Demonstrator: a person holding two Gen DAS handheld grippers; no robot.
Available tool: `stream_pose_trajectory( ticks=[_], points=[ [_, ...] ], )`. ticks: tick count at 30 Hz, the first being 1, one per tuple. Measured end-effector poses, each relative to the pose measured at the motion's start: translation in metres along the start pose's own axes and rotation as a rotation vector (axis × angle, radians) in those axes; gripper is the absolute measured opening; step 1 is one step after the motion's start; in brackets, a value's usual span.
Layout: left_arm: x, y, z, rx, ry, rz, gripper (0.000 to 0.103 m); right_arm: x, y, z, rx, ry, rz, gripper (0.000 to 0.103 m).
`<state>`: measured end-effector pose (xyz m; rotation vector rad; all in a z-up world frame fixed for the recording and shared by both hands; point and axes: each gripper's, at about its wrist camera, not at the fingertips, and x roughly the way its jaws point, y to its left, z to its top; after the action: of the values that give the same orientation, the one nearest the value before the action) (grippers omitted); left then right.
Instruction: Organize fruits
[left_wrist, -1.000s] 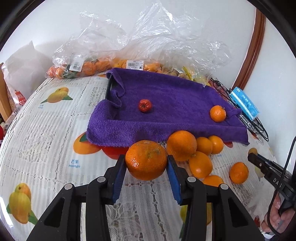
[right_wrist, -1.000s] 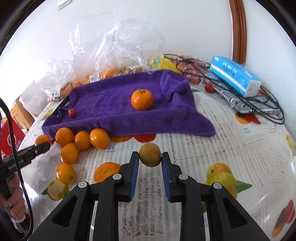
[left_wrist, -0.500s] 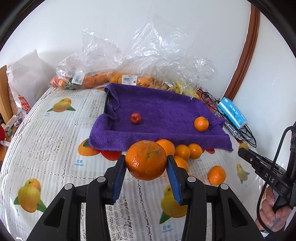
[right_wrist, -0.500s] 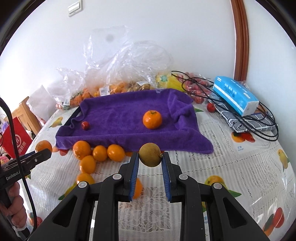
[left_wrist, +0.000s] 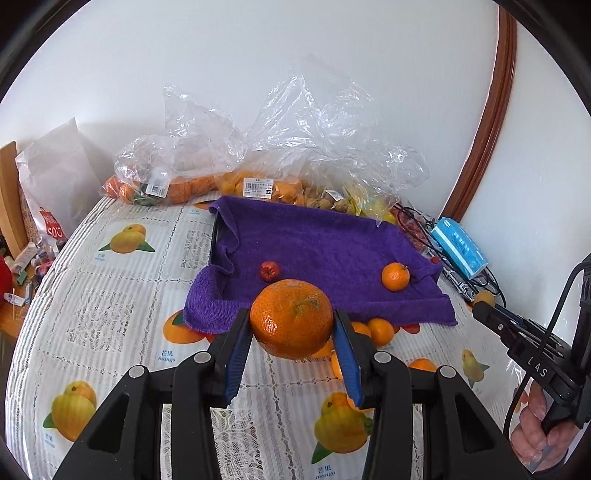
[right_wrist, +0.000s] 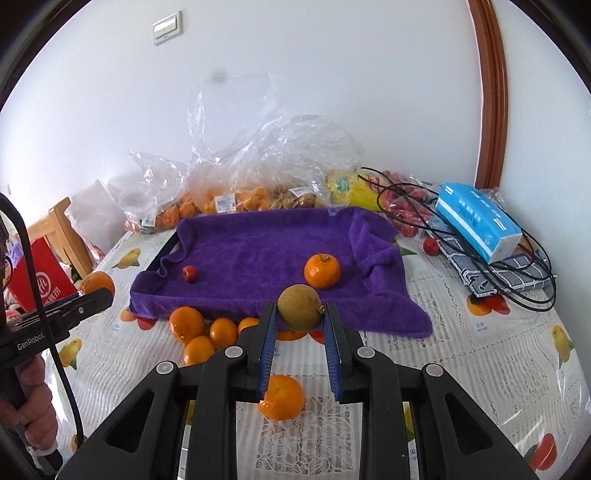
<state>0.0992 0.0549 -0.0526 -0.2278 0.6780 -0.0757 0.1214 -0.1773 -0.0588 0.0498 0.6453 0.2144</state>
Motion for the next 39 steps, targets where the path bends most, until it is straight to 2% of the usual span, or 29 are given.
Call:
stream_pose_trajectory(
  ticks=[22,39],
  points=[
    [0.011,0.003,0.019,-0.003,-0.008,0.014,0.042,0.007,0.004,0.022,-0.008,-0.046,0.016,0.025],
    [0.033,0.001,0.041,0.006,-0.012,0.029,0.042,0.031,0.004,0.043,-0.009,-0.071,0.033,0.025]
  ],
)
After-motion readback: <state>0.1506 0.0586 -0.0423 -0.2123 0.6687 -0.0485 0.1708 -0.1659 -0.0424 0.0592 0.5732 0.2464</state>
